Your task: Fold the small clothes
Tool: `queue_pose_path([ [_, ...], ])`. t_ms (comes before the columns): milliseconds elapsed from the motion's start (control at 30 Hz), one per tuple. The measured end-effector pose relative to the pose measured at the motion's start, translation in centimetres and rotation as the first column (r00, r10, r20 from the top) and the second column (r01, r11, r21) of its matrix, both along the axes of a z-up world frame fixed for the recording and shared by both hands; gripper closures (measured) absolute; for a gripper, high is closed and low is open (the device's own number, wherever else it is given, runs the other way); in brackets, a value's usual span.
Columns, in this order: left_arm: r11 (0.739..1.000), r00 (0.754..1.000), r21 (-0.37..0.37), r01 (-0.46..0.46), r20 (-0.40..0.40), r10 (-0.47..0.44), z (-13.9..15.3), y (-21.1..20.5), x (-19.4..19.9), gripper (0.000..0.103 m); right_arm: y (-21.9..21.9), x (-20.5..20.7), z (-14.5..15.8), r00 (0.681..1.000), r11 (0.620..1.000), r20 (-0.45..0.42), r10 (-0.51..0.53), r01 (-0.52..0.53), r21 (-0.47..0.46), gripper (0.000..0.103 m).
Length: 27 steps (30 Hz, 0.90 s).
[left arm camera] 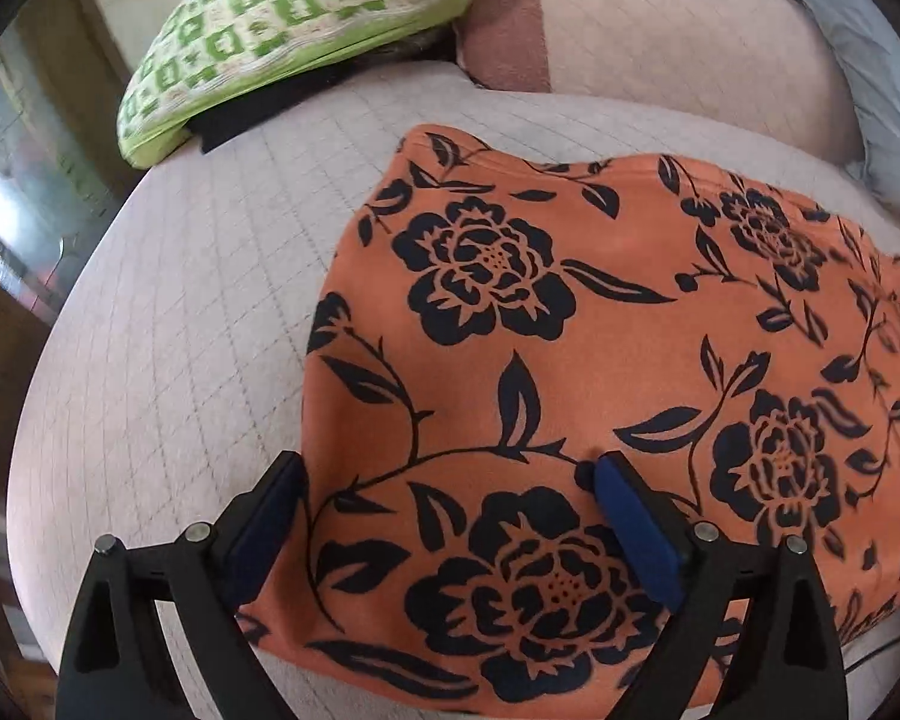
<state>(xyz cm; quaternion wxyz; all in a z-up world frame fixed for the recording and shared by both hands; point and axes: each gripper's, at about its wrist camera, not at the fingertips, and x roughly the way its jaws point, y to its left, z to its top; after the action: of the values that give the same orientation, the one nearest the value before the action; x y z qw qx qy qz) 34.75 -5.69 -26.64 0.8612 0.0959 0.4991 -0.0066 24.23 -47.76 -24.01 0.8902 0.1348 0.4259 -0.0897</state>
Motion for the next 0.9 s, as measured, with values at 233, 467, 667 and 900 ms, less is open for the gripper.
queue_pose_path([
  [233, 0.997, 0.985, -0.039, 0.060, 0.163, -0.053, 3.0, -2.0, -3.1, 0.007, 3.0, 3.1, -1.1, 0.990, 0.980, 0.039, 0.134, -0.139, 0.146, 0.070],
  [467, 0.991, 0.981, 0.009, 0.132, 0.142, -0.132, 2.2, -3.6, -3.4, 0.007, 3.4, 3.8, -2.2, 0.989, 0.979, -0.004, 0.150, -0.148, 0.136, 0.069],
  [667, 0.991, 0.979, 0.006, 0.131, 0.159, -0.131, 2.4, -3.9, -3.7, 0.007, 3.4, 3.9, -2.1, 0.989, 0.980, -0.003, 0.150, -0.149, 0.133, 0.070],
  [900, 0.992, 0.979, 0.006, 0.127, 0.162, -0.126, 2.4, -3.8, -3.6, 0.007, 4.0, 3.1, -0.4, 0.986, 0.983, 0.083, 0.147, -0.155, 0.097, 0.070],
])
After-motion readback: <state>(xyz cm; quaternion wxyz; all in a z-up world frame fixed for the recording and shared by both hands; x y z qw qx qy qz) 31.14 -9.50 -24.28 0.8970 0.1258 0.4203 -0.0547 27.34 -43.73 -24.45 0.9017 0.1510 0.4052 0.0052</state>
